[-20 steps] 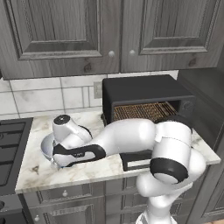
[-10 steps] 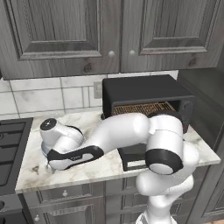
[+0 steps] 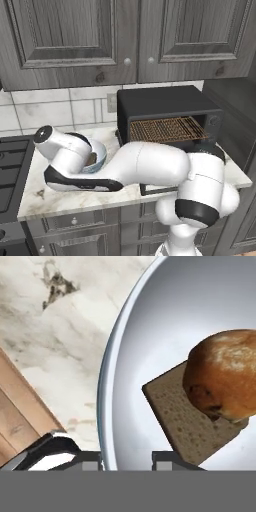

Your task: Pick up the heated bread from the toaster oven and place it in the bowl. Then move the bread bowl to the dining counter.

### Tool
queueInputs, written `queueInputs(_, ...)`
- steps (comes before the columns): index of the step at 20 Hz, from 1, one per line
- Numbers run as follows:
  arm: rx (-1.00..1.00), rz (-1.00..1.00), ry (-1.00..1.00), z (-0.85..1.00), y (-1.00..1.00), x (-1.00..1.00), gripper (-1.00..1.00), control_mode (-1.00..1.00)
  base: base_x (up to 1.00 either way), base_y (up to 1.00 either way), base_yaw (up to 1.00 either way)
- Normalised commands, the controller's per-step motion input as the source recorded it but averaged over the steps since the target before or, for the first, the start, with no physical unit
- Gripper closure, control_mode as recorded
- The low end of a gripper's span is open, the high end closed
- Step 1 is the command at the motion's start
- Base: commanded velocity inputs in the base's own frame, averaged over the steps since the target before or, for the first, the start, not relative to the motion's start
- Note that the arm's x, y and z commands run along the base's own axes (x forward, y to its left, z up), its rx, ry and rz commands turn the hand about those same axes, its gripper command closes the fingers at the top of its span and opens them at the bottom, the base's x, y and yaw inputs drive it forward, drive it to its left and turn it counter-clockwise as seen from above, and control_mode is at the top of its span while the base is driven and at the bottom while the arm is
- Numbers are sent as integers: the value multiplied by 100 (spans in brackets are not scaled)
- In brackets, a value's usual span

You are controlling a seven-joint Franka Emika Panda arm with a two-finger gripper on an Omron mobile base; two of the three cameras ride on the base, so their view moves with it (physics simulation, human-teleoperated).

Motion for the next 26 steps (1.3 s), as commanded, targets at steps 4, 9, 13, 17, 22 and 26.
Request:
queueInputs(4, -11, 2, -30, 81, -59, -22, 100, -100, 0, 0, 0)
queueInputs(9, -3, 3, -32, 96, -73, -62, 100, -100, 0, 0, 0)
queueInputs(13, 8, 0, -10, 76, -92, -54, 100, -100, 0, 0, 0)
queueInputs(17, 19, 0, -6, 48, -100, -45, 100, -100, 0, 0, 0)
queueInputs(22, 19, 0, -8, 19, -97, -48, 100, -100, 0, 0, 0)
queueInputs(26, 0, 0, 0, 0, -7, -2, 100, 100, -8, -3, 5)
